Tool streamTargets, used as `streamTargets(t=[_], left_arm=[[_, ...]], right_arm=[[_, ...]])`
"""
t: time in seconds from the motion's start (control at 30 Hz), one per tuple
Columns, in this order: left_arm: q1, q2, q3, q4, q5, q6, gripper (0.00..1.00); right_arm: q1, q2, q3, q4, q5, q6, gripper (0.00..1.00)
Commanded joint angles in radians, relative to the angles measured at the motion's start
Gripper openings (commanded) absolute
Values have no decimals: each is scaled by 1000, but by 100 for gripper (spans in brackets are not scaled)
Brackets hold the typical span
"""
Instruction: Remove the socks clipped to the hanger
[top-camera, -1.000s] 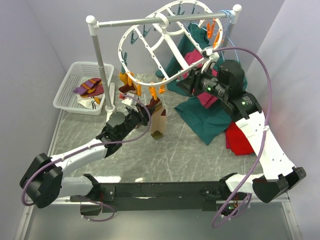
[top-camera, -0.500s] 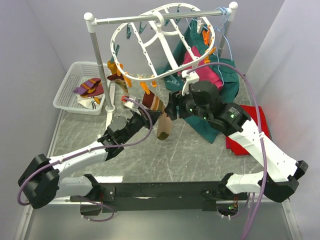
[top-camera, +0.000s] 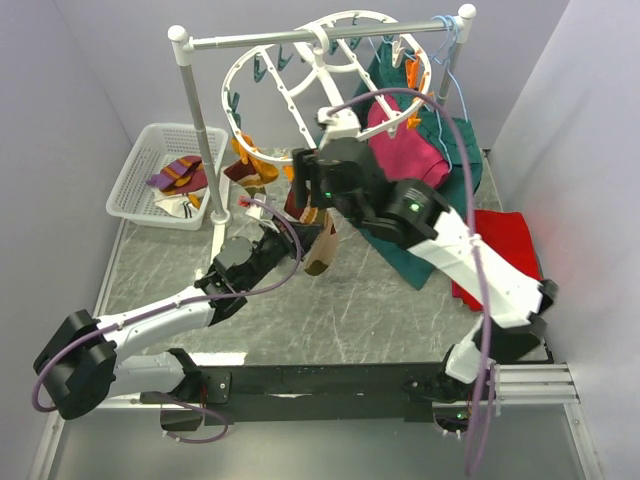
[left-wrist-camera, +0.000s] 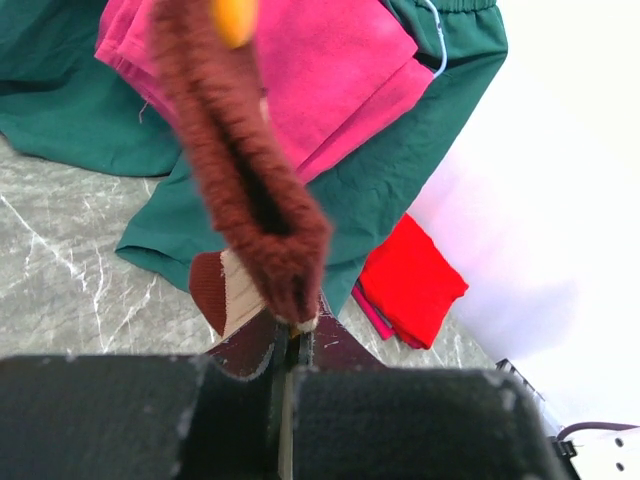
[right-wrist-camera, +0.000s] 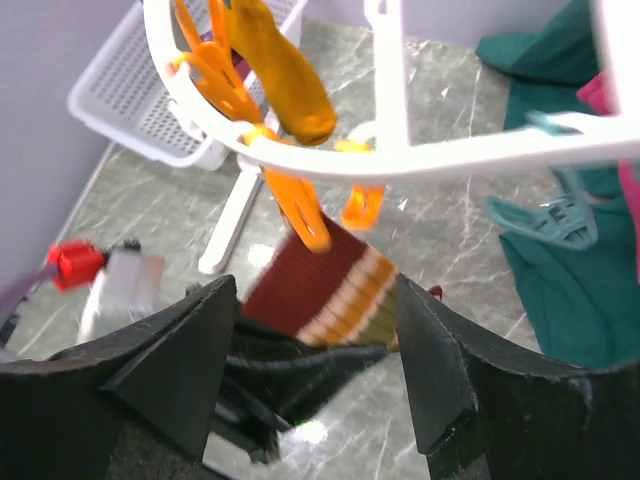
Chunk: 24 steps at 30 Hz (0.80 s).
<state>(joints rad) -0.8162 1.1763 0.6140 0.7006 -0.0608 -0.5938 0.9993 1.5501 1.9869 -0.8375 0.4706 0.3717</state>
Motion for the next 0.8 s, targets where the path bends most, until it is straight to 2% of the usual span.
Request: streamTargets(t=[0.0, 0.23, 0.53, 0.77], left_arm=[[-8, -38, -20, 69, -25, -31, 1], [-9, -56, -48, 96, -36, -35, 1], [-11, -61, -69, 115, -36, -41, 1], [-17, -72, -79, 123, -33, -34, 1]], right_arm=[[51, 108, 167, -55, 169, 3, 70], [105, 268, 340, -92, 301, -36, 64], [131, 326, 348, -40, 444, -88, 59], [144, 370, 378, -6, 476, -139, 59]])
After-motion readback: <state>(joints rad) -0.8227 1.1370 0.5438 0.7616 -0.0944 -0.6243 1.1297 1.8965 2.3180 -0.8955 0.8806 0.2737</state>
